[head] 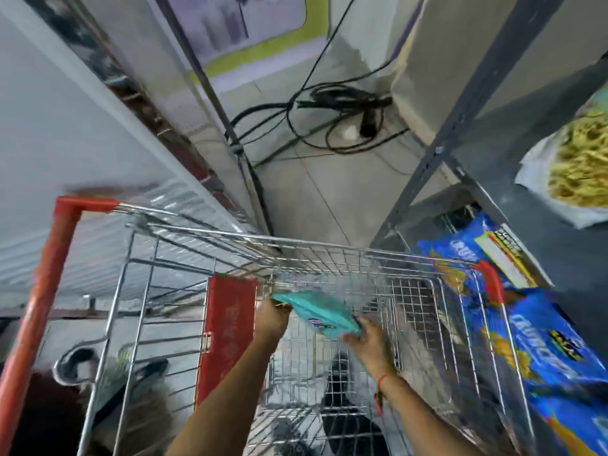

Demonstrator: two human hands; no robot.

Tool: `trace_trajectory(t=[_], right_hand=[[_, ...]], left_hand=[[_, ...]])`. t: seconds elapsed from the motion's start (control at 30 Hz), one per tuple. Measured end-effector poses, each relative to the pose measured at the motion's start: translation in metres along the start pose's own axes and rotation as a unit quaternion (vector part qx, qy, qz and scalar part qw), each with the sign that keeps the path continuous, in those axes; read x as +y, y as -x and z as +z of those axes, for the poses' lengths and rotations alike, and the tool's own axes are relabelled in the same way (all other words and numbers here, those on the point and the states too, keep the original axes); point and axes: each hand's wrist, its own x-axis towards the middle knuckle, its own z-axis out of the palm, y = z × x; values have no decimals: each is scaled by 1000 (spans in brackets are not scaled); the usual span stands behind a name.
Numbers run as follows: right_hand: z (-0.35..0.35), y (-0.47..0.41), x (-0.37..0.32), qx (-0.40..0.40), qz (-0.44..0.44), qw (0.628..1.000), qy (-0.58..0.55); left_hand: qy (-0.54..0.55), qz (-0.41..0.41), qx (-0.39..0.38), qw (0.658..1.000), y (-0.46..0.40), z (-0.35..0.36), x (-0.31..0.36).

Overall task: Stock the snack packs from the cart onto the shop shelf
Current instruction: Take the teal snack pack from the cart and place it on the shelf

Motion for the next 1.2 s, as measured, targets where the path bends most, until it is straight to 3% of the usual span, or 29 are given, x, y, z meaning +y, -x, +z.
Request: trace_trajectory(t=[0.3, 0.57, 0.73, 0.87, 1.0, 1.2], right_hand=[[-12, 10, -11, 123, 23, 989, -73], [-59, 74, -53, 243, -35, 958, -147], [-116, 151, -103, 372, -104, 914, -126], [-174, 230, -160, 479, -164, 858, -93], [-232, 313, -207, 572, -195, 794, -70], [-300, 431, -253, 645, -235, 725, -63]], left_hand=[[0, 44, 9, 999, -1, -1, 8], [86, 216, -54, 971, 46, -29, 52], [151, 362, -115, 913, 111, -63, 114], [190, 487, -150, 839, 179, -95, 176], [209, 544, -176, 793, 273, -127, 239], [230, 599, -205, 739, 402, -169, 305]])
